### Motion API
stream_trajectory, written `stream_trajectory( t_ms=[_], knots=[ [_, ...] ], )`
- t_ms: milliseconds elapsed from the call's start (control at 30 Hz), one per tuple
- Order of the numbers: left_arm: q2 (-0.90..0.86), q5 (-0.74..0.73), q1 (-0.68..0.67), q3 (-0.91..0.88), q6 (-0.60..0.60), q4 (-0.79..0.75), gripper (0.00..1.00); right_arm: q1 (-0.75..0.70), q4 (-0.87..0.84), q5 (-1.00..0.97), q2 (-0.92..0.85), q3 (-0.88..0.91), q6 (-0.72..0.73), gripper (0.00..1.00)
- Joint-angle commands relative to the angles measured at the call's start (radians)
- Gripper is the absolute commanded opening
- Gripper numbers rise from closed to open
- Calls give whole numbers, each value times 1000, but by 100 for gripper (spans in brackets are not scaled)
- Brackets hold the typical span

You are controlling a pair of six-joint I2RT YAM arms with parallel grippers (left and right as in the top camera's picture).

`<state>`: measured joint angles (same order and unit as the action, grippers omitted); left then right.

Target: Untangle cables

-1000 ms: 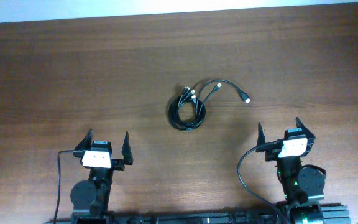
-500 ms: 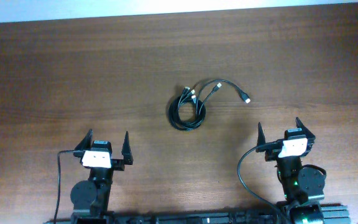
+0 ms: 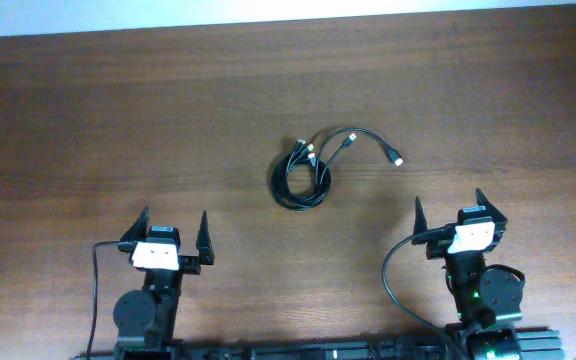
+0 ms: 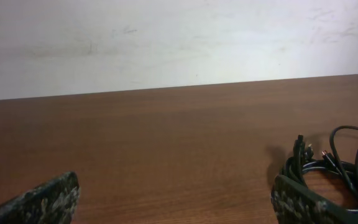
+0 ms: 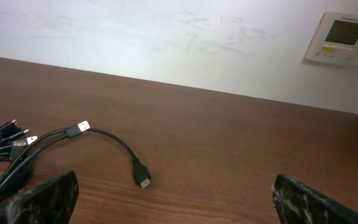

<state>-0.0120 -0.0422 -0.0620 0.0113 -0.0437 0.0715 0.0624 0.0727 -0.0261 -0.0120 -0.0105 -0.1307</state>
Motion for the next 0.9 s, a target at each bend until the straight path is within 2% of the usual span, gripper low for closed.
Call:
stream_trajectory(
  t_ms=[0,367,533,867],
  knots=[
    [7,-15,4,-2,10,1,99,2,6,-5,8,5,0,99],
    [6,-26,4,2,11,-2,99,2,-8,-6,8,0,7,98],
    [-9,-22,4,35,11,52,99,2,0,-13,1,-26,7,98],
    [-200,-22,4,150,10,94,99,2,78,-13,-130,-137,16,99]
  ],
)
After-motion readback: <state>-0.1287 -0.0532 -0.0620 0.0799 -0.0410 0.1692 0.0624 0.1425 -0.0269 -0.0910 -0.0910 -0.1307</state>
